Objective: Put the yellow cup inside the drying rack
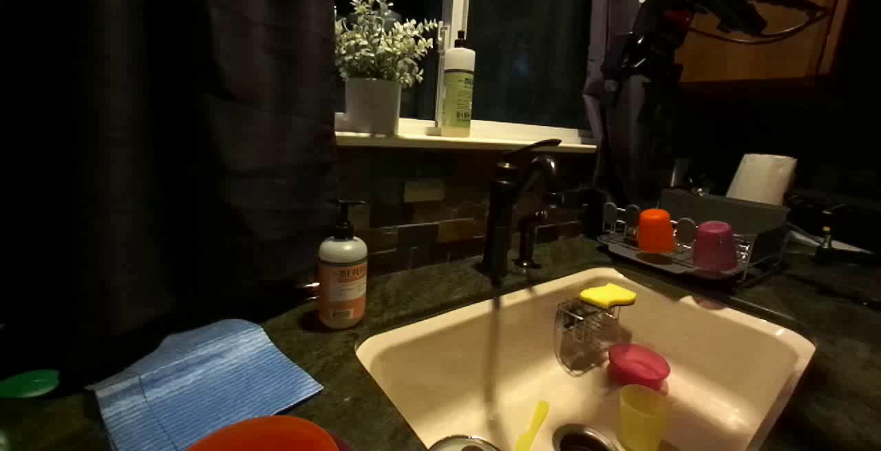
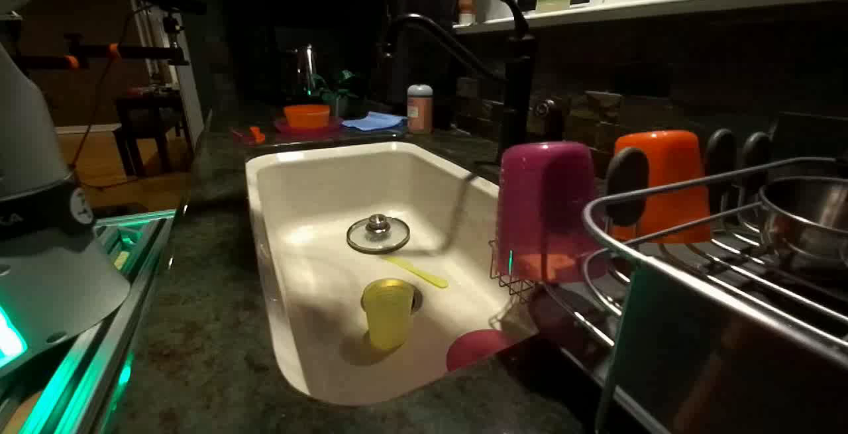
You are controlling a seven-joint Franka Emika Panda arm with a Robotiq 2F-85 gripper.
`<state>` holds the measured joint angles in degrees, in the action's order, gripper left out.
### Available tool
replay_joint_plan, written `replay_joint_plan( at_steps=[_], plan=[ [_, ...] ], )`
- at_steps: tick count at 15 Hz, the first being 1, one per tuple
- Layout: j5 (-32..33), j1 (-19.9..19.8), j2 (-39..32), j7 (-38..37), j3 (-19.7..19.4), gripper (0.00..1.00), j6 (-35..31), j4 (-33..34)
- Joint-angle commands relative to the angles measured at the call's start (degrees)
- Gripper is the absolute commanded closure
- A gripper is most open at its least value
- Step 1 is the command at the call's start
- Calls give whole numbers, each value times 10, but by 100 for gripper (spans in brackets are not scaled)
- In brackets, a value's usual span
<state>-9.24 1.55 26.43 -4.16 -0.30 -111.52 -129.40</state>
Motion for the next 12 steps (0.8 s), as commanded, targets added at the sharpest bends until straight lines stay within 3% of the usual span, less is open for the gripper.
replay_joint_plan(
  at_steps=[1,9,11,12],
  plan=[
    [-1,-4,0,1,3,0,1,1],
    [-1,-4,0,1,3,0,1,1],
    [20,-17,19,-12,5,0,-13,-41],
    [1,-13,21,10,-8,0,-3,-52]
  ],
)
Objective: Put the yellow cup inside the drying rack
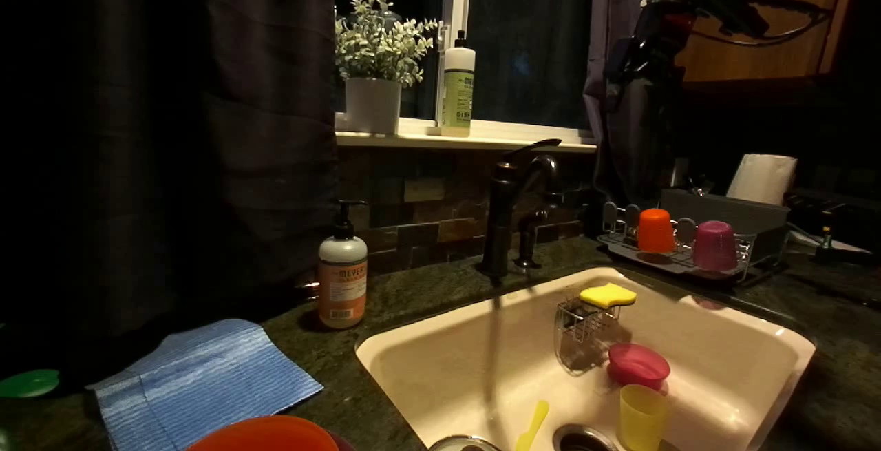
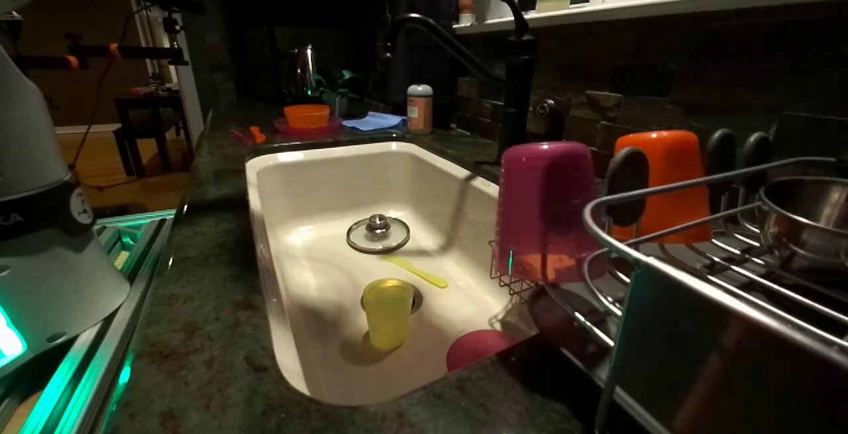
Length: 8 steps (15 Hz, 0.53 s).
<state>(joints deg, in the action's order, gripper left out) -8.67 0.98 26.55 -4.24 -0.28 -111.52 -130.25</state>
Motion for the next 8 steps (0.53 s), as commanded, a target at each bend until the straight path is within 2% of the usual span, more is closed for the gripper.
replay_joint_plan(
  at_steps=[1,2,4,8],
  plan=[
    [-29,-1,18,40,-25,0,-2,-54],
    [-7,-15,20,30,-20,0,-9,-73],
    [-6,-20,25,42,-29,0,-10,-104],
    [-6,-22,15,120,-54,0,-27,-164]
  ],
)
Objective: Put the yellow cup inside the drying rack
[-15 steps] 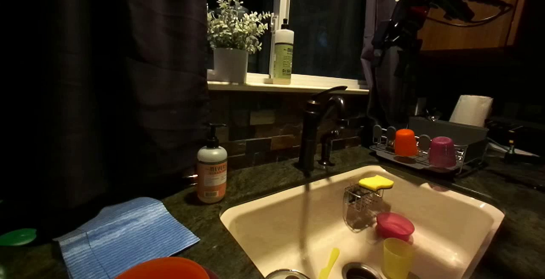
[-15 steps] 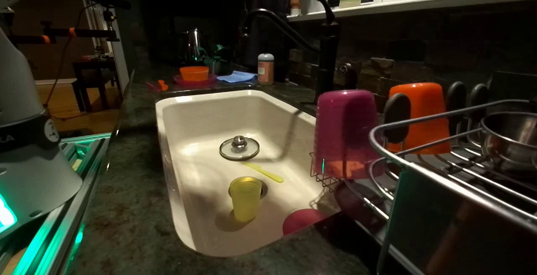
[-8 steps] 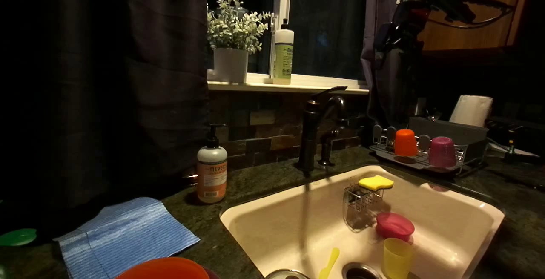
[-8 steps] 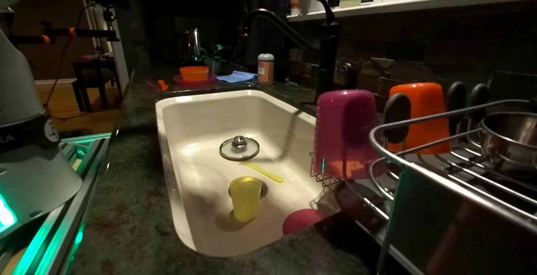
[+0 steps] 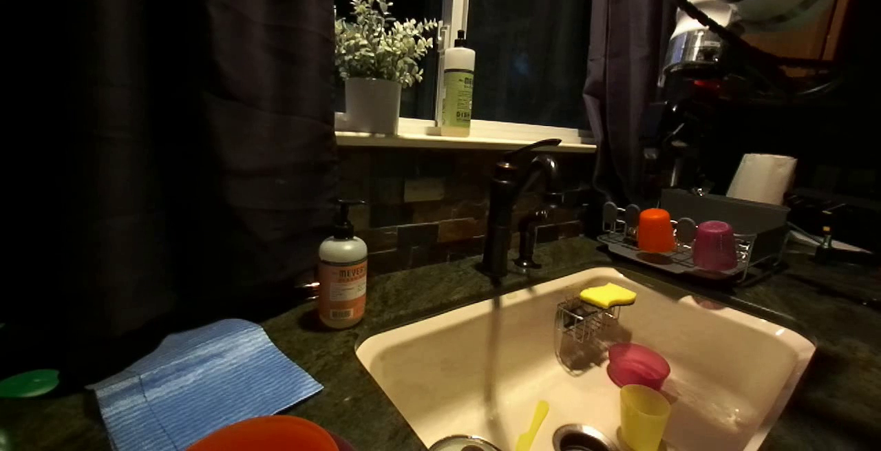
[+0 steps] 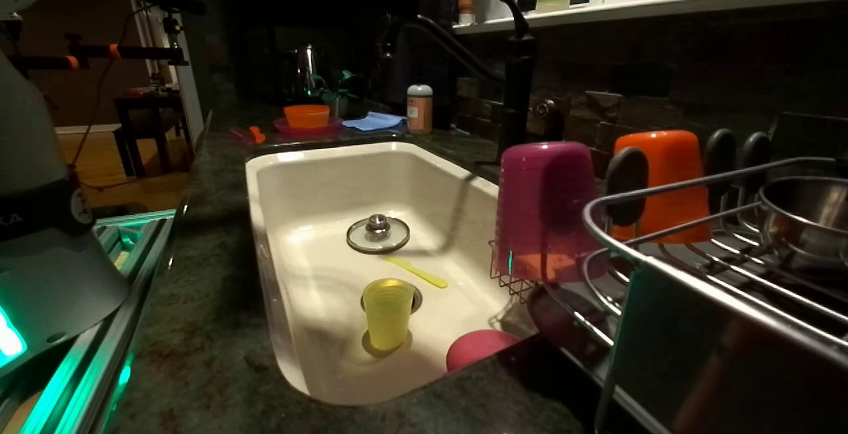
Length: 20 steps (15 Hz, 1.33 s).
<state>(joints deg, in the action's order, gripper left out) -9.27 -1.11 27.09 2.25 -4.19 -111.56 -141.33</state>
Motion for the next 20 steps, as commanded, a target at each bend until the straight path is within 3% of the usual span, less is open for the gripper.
replay_joint_plan(
  at_steps=[1,4,5,6,14,20],
  plan=[
    [2,-1,7,80,-21,0,-28,-67],
    [14,-5,-6,132,-35,0,-60,-117],
    [-15,2,-10,150,-48,0,-51,-123],
    [1,-4,-9,117,-32,0,-39,-98],
    [-3,-3,-14,140,-41,0,-39,-115],
    [78,-36,-119,109,-37,0,-226,-121]
  ],
)
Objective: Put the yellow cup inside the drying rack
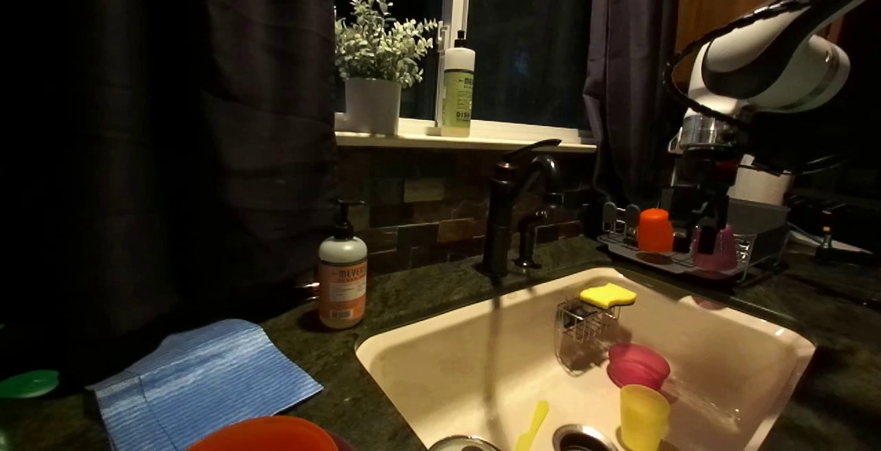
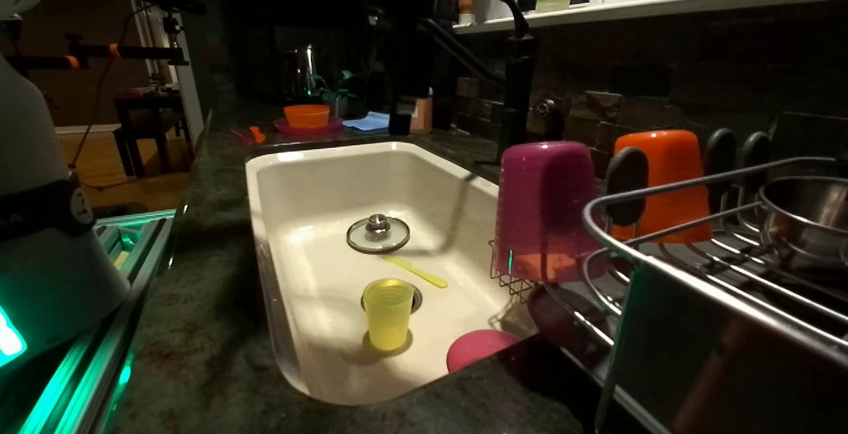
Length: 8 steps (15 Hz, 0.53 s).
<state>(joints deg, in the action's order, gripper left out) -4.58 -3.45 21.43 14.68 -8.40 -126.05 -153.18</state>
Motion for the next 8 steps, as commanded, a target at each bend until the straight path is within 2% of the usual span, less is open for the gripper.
replay_joint_plan(
  at_steps=[1,5,8],
  plan=[
    [39,-14,-87,-13,4,0,-107,0],
    [55,-19,-167,-40,9,0,-163,7],
    [119,-30,-224,-159,18,0,-249,-2]
  ],
)
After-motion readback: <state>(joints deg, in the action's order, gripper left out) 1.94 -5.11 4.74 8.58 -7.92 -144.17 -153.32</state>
